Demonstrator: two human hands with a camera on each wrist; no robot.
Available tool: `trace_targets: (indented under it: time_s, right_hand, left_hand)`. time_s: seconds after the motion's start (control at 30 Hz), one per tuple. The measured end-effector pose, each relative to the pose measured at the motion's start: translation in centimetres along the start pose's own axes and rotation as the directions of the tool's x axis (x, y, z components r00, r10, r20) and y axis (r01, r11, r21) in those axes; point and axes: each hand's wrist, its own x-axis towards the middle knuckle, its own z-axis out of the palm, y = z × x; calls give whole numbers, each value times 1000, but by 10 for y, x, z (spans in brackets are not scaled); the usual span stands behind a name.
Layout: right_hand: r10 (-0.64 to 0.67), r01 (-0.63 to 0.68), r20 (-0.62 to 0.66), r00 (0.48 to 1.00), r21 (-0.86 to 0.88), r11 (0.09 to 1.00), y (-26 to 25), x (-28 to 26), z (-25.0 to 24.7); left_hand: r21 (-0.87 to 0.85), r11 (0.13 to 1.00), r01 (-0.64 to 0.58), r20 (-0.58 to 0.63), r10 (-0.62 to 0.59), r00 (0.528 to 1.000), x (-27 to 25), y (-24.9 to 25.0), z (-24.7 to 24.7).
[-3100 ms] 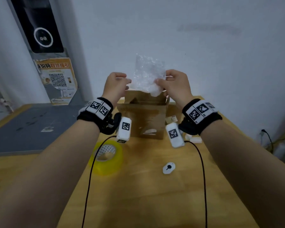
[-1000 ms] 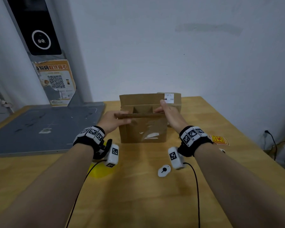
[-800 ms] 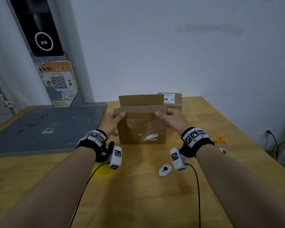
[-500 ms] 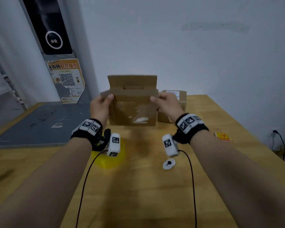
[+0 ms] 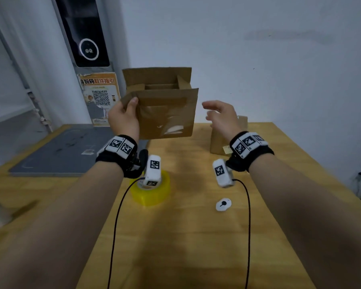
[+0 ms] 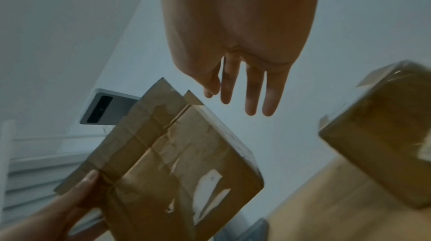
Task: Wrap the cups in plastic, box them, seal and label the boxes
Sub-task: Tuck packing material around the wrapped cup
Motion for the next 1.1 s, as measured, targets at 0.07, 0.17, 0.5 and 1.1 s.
trace_targets:
  time_s: [0.07,0.17,0.5,1.1]
  right_hand:
    - [59,-60,-55,997,-14,998,14,-6,-13]
    - [159,-160,18,987,119,980,29,-22,-28]
    - [252,-251,5,968,88,964,77,-62,-35]
    - [357,-355,-165,919,46,934,100,-52,-45]
  left_hand:
    - [23,1000,11,29,-11,1000,-10,-6,6]
    - [34,999,34,133,-38,990,-35,-19,22]
    - [119,987,109,281,-139,950,-95,-50,42]
    - [250,922,295,318,-367,874,-111,-61,60]
